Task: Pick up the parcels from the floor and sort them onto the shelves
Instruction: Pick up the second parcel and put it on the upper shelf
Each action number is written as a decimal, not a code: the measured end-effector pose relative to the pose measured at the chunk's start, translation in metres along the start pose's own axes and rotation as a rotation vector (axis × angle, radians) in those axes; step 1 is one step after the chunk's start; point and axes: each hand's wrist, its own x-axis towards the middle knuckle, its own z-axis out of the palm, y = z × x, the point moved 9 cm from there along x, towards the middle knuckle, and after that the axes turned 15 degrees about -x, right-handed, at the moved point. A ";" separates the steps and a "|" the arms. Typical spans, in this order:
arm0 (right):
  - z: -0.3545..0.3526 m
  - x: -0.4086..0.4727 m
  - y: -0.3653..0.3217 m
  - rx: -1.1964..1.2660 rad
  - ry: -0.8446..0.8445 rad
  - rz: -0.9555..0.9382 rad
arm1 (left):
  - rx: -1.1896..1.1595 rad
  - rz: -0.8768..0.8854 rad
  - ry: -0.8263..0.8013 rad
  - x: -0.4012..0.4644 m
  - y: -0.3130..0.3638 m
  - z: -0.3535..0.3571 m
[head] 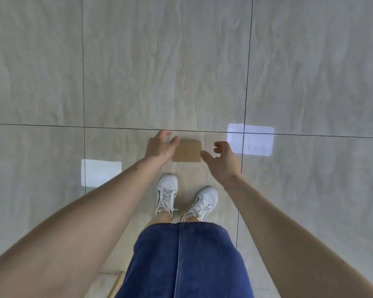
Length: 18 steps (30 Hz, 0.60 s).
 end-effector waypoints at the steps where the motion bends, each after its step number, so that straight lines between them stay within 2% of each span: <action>1: 0.016 0.012 0.009 -0.005 -0.018 0.013 | 0.016 0.000 -0.015 0.013 -0.013 0.007; 10: 0.121 0.113 0.078 0.034 -0.088 0.133 | 0.006 -0.007 -0.083 0.125 -0.100 0.066; 18: 0.168 0.165 0.109 0.139 -0.174 0.277 | 0.032 -0.017 -0.122 0.191 -0.133 0.104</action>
